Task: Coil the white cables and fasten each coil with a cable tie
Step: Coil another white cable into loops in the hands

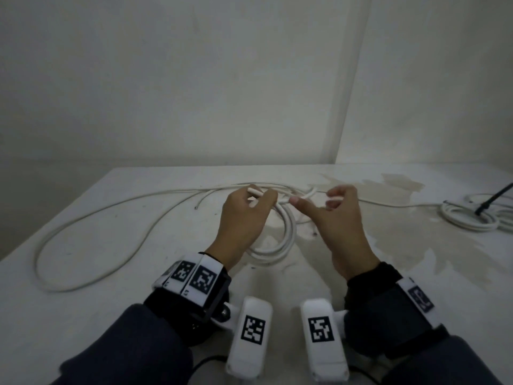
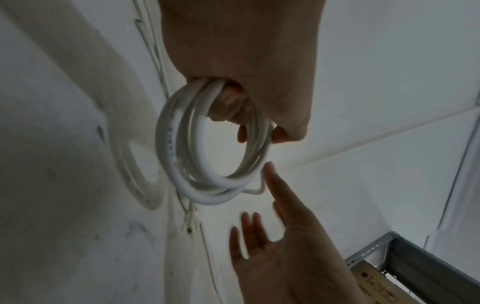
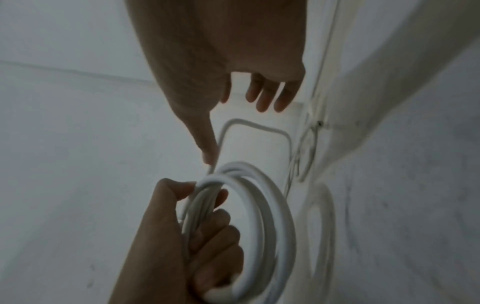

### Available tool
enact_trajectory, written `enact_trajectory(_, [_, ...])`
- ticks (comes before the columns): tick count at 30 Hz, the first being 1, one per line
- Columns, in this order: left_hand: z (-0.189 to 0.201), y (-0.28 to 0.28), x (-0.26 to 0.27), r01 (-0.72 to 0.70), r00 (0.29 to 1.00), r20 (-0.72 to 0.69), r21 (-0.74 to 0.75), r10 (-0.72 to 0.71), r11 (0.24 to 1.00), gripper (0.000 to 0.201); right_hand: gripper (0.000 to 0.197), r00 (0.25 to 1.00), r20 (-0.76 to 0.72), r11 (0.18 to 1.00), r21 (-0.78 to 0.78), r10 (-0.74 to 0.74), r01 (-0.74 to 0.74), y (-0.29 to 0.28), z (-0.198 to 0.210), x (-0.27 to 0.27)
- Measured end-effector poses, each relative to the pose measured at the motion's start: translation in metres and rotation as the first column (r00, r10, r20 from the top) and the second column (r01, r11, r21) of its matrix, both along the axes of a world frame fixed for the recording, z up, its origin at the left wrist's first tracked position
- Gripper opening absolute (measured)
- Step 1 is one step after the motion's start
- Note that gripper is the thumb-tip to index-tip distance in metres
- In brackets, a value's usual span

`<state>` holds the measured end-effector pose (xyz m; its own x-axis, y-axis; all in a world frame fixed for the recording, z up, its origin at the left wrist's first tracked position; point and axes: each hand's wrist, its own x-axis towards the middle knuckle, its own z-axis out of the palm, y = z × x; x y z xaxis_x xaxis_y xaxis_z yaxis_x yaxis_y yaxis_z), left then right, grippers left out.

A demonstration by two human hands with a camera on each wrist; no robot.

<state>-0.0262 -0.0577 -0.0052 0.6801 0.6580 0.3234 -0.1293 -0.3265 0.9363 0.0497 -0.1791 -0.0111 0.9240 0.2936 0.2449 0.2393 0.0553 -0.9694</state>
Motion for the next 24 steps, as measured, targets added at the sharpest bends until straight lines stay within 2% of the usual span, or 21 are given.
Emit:
enact_trajectory(1, [0.000,0.002,-0.001,0.023,1.000,-0.006,0.048,-0.023,0.999,0.022,0.051,0.991,0.130,0.996,-0.080,-0.038,0.049,-0.005,0.004,0.001])
enact_trajectory(2, [0.000,0.003,-0.002,0.045,0.999,-0.008,0.088,-0.045,0.995,0.022,0.047,0.962,0.272,0.979,-0.193,-0.016,0.071,-0.008,0.005,0.005])
enact_trajectory(3, [0.000,0.004,-0.002,0.058,0.998,-0.006,0.120,-0.058,0.991,0.022,0.035,0.927,0.374,0.945,-0.315,0.040,0.086,-0.010,0.008,0.007])
enact_trajectory(4, [0.001,0.005,-0.003,0.062,0.998,-0.001,0.145,-0.062,0.988,0.022,0.021,0.907,0.411,0.918,-0.389,0.096,0.079,-0.011,0.009,0.009])
enact_trajectory(5, [0.001,0.007,-0.003,0.057,0.998,0.001,0.163,-0.058,0.985,0.020,0.015,0.899,0.416,0.908,-0.415,0.140,0.050,-0.011,0.008,0.011])
enact_trajectory(7, [0.003,0.008,-0.002,0.041,0.999,-0.001,0.170,-0.042,0.985,0.019,0.019,0.875,0.455,0.951,-0.308,0.165,-0.020,-0.010,0.005,0.015])
enact_trajectory(10, [0.006,0.008,-0.002,-0.019,1.000,0.019,0.206,0.016,0.978,0.018,0.020,0.805,0.587,0.990,-0.137,0.088,-0.008,-0.011,0.008,0.014])
enact_trajectory(12, [0.008,0.006,-0.003,-0.058,0.997,0.053,0.230,0.047,0.971,0.017,0.019,0.797,0.601,0.994,-0.106,0.065,-0.001,-0.010,0.006,0.014])
enact_trajectory(14, [0.010,0.004,-0.003,-0.109,0.991,0.099,0.187,0.092,0.976,0.017,0.020,0.838,0.532,0.991,-0.113,0.122,-0.073,-0.007,0.004,0.014])
enact_trajectory(17, [0.014,0.007,-0.002,-0.177,0.971,0.165,0.016,0.172,0.984,0.016,0.012,0.920,0.244,0.951,-0.061,0.308,-0.303,-0.008,0.008,0.007])
enact_trajectory(19, [0.017,0.008,-0.003,-0.182,0.964,0.180,-0.092,0.196,0.979,0.019,0.003,0.913,0.101,0.919,-0.028,0.395,-0.394,-0.008,0.009,0.005])
enact_trajectory(22, [0.018,0.006,-0.004,-0.158,0.961,0.195,-0.199,0.197,0.967,0.026,0.015,0.861,-0.033,0.855,-0.101,0.508,-0.508,-0.006,0.007,0.005])
enact_trajectory(24, [0.017,0.003,-0.003,-0.122,0.960,0.214,-0.262,0.180,0.957,0.031,0.024,0.792,-0.128,0.795,-0.044,0.597,-0.605,-0.004,0.006,0.001])
